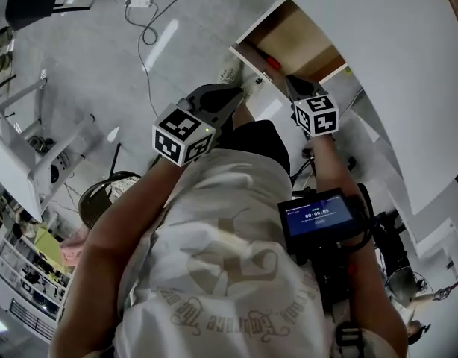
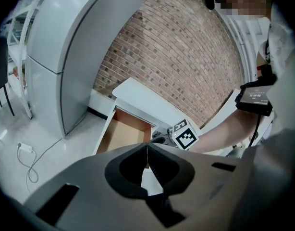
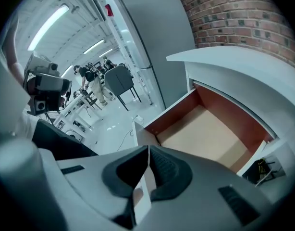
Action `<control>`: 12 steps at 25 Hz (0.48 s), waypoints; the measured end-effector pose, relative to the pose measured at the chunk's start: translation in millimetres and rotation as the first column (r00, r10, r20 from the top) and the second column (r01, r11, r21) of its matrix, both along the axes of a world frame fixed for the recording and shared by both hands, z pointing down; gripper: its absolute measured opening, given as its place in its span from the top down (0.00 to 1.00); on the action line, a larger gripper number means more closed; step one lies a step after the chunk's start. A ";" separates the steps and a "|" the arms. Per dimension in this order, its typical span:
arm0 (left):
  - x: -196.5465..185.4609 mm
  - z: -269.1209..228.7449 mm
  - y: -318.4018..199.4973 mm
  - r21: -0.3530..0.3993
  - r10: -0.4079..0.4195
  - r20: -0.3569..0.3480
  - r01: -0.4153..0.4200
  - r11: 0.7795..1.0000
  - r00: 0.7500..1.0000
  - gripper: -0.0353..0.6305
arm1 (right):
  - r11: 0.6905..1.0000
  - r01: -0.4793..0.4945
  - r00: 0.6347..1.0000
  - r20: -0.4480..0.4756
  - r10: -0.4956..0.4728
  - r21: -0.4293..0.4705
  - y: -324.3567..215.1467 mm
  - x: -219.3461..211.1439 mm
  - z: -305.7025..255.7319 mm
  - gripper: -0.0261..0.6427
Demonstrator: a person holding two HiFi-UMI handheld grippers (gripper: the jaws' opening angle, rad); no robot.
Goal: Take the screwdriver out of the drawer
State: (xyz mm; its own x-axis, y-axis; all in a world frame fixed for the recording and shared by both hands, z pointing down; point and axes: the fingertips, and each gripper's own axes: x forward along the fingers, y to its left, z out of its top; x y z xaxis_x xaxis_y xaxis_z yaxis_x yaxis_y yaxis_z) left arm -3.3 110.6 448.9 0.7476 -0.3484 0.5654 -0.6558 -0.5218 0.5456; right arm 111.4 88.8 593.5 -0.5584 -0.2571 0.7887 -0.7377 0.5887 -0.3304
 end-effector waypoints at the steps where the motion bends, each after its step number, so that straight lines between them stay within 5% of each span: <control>1: -0.8 3.8 1.9 -0.003 -0.005 0.005 0.005 1.000 1.000 0.91 | 1.000 0.018 1.000 -0.009 -0.018 -0.005 -0.4 -0.5 5.0 0.92; 8: -2.9 21.2 13.4 -0.029 -0.058 0.018 0.058 0.998 0.998 0.91 | 0.995 0.077 0.996 -0.030 -0.079 -0.056 -4.7 0.2 33.5 0.92; 12: -5.2 28.6 18.5 -0.039 -0.095 0.012 0.096 0.995 0.995 0.91 | 0.990 0.114 0.992 -0.045 -0.118 -0.088 -7.0 -1.0 50.6 0.82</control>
